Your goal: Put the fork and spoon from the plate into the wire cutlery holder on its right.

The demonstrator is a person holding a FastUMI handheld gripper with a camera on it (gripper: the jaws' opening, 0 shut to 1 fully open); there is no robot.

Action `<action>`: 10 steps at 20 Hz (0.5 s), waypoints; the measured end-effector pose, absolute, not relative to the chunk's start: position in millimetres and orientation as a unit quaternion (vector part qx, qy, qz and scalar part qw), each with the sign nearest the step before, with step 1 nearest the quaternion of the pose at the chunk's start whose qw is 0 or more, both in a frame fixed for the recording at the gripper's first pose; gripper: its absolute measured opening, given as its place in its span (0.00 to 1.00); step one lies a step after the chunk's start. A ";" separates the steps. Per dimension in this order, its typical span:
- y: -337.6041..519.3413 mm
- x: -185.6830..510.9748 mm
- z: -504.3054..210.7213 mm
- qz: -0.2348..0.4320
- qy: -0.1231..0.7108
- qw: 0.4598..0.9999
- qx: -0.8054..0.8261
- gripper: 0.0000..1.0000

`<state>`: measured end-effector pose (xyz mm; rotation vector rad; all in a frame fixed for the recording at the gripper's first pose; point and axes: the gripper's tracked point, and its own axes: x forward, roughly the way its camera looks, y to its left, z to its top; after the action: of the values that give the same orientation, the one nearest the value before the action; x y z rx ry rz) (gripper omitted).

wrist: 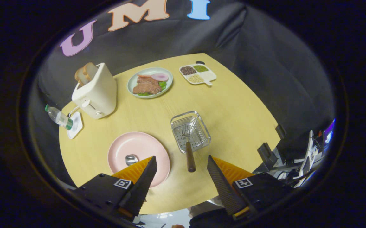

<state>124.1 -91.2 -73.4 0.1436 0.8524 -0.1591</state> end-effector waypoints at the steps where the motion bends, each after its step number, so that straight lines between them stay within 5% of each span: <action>1: -85.6 119.0 -66.2 -0.074 0.404 0.910 0.064 1.00; 10: -29.6 81.3 -65.1 -0.031 0.361 0.932 0.025 1.00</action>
<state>81.3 -29.6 -65.1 0.0514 0.7393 -0.0639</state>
